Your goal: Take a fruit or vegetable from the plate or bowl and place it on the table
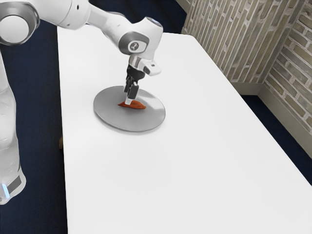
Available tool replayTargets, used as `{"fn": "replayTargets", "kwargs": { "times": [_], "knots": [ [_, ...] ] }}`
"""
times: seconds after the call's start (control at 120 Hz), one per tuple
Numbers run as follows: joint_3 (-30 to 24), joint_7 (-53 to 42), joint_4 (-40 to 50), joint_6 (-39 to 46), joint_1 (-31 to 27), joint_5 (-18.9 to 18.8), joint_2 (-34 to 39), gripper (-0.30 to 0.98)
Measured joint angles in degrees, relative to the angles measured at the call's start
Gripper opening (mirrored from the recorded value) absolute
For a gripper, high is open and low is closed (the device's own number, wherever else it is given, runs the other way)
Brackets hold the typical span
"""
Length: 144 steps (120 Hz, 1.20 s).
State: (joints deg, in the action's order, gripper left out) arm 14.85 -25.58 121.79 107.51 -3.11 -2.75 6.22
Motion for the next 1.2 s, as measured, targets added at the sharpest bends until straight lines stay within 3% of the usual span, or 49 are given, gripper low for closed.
{"fn": "replayTargets", "kwargs": {
  "times": [1.033, 1.2],
  "knots": [
    [-0.4, -3.0, 0.1, 4.4, 0.5, 2.1, -3.7, 0.69],
    [-0.4, -3.1, 0.2, 5.0, 0.5, 2.3, -3.9, 0.56]
  ]
}}
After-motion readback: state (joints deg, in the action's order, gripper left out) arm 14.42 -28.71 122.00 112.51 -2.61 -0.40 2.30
